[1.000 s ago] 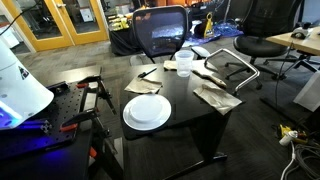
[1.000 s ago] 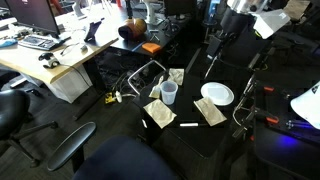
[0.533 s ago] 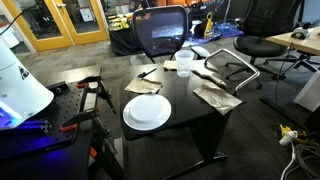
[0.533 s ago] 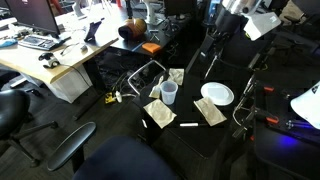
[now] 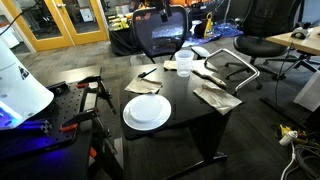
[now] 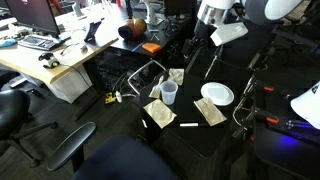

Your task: Move the cup to the left

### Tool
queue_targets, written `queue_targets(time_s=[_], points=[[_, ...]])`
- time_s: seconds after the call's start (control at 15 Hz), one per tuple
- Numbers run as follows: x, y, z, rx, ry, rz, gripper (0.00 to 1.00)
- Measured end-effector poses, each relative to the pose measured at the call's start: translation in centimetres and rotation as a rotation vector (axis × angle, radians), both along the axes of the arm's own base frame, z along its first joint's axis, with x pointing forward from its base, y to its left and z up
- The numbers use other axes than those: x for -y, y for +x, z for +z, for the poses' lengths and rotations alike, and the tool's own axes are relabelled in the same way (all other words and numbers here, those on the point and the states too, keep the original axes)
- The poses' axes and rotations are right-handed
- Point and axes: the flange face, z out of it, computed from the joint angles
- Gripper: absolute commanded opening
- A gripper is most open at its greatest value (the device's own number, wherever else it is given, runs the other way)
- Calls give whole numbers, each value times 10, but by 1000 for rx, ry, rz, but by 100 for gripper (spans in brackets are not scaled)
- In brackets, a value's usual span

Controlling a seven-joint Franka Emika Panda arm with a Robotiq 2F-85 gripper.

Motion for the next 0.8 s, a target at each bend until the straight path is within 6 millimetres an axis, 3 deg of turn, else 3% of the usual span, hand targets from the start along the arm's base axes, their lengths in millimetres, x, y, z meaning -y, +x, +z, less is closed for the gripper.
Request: queue_targets(time_s=[0.33, 0.8], points=[[-4, 35, -39, -73, 55, 21, 100], [-4, 55, -84, -152, 71, 31, 100]])
